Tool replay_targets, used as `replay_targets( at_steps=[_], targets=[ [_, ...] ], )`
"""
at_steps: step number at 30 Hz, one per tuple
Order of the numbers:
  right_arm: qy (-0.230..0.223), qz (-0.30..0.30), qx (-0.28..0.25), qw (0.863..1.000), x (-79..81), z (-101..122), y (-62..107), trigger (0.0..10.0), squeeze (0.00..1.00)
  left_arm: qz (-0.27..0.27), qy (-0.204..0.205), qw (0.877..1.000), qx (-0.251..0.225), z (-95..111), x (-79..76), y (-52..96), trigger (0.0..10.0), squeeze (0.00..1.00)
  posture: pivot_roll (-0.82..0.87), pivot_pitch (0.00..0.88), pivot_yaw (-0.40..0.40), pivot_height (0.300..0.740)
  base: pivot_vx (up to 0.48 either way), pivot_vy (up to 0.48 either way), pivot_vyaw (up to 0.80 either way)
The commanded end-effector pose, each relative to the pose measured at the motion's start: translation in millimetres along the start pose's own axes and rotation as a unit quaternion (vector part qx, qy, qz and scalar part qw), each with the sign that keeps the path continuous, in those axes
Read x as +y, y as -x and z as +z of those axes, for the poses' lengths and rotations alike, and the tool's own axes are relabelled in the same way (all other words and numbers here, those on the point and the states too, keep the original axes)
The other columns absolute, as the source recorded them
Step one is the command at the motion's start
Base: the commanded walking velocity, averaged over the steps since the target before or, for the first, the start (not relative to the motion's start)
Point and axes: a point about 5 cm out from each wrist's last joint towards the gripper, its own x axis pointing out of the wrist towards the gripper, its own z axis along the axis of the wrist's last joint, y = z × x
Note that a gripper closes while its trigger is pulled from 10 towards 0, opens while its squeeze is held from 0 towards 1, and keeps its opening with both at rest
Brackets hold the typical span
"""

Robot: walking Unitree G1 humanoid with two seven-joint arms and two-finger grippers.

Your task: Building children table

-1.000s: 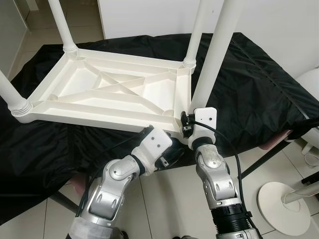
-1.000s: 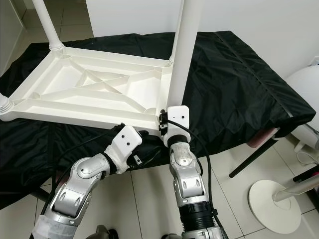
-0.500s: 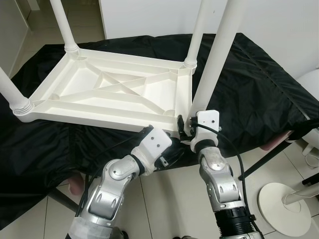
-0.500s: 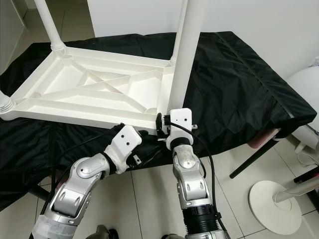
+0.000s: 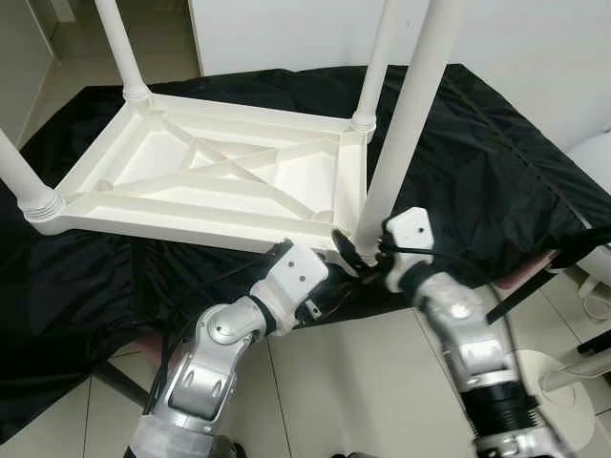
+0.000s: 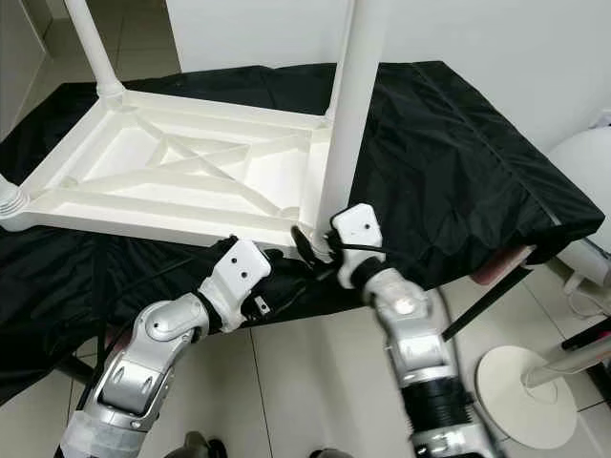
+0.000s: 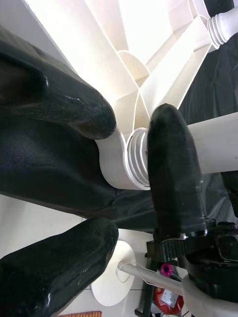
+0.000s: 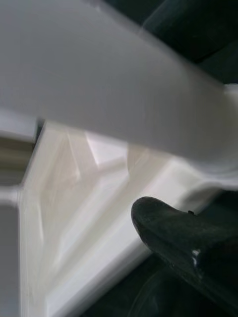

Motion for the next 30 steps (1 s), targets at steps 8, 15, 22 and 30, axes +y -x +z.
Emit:
replay_targets(
  at_steps=[8,15,22,30],
  targets=[
    [0.008,0.083,0.037,0.996,-13.0,-14,-4.5,4.2,0.0,0.034,-0.004,0.999,-0.005,2,3.9,-1.3,10.0,0.0,-0.08,0.098,0.007,0.74,0.0,0.0,0.0],
    [-0.002,0.092,0.04,0.995,-20.5,-18,3.6,0.0,0.0,0.038,-0.002,0.999,-0.005,2,5.0,-0.9,10.0,0.0,-0.08,0.102,0.006,0.74,0.0,0.0,0.0],
    [-0.043,0.077,0.025,0.996,-20.7,-13,6.1,10.0,0.0,0.034,-0.003,0.999,-0.006,3,4.5,-2.2,10.0,0.0,-0.09,0.104,0.01,0.74,0.0,0.0,0.0],
    [-0.046,-0.076,0.034,0.995,-19.8,-12,2.8,10.0,0.0,0.031,0.002,1.0,-0.006,2,2.7,-1.5,10.0,0.0,-0.09,0.109,0.007,0.74,0.0,0.0,0.0]
  ],
)
